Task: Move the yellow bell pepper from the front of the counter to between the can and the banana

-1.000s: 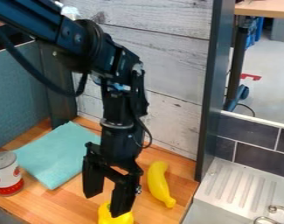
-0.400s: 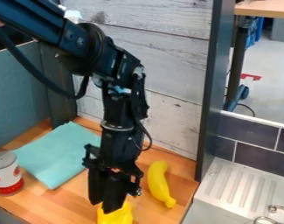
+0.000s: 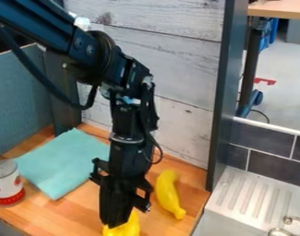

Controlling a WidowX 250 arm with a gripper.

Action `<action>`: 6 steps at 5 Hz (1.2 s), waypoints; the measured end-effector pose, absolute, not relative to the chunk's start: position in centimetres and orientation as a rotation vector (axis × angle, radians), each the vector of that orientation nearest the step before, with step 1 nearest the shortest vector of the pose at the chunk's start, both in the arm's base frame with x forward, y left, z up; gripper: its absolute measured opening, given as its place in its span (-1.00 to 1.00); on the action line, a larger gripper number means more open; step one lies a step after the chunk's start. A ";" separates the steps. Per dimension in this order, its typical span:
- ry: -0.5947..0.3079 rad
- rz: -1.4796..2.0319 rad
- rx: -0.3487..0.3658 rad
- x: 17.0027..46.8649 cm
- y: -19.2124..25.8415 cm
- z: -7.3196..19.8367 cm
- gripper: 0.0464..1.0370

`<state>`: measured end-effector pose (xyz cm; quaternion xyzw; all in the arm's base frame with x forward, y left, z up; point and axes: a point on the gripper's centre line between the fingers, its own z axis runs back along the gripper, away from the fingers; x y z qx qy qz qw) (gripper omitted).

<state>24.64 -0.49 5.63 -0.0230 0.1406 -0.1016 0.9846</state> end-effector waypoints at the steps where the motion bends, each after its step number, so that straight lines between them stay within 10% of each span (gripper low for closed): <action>1: 0.293 -0.205 -0.049 24.6 -0.6 5.9 -0.88; 3: 0.219 -0.145 0.023 24.6 1.3 11.1 -0.88; 6: 0.180 -0.055 0.051 27.3 7.0 10.5 -0.88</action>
